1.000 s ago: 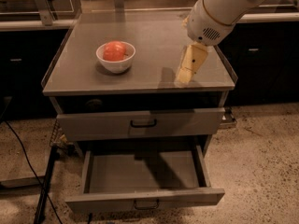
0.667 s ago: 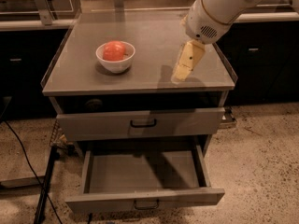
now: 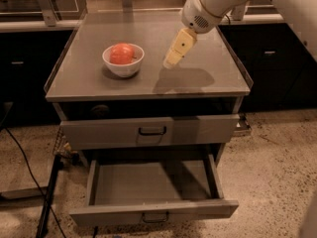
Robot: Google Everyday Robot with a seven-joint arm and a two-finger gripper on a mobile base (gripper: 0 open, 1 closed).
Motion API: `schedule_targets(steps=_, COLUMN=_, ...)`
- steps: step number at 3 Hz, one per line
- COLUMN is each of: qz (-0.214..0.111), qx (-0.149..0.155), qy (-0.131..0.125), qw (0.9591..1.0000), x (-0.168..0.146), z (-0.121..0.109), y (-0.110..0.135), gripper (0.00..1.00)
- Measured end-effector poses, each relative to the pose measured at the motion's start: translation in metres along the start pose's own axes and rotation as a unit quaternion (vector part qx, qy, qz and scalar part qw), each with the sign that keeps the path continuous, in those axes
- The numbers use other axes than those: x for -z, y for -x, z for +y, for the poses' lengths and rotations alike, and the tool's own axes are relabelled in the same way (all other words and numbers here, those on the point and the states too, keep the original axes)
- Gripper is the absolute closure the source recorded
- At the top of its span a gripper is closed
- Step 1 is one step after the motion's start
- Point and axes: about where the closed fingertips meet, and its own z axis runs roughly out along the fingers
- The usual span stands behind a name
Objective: Place apple into middle drawer
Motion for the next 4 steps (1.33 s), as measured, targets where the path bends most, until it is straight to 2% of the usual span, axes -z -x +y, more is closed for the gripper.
schedule_targets(steps=1, qz=-0.019, qx=0.001, qy=-0.002, qw=0.9998, x=-0.019, z=-0.02, y=0.023, gripper=0.0)
schedule_targets(steps=2, qz=-0.033, qx=0.013, qy=0.004, qw=0.9994, x=-0.035, z=-0.027, y=0.045, gripper=0.0)
schedule_targets(steps=3, qz=-0.036, qx=0.026, qy=0.017, qw=0.9989, x=-0.05, z=-0.025, y=0.065, gripper=0.24)
schedule_targets(steps=4, qz=-0.035, qx=0.03, qy=0.024, qw=0.9986, x=-0.057, z=-0.022, y=0.072, gripper=0.25)
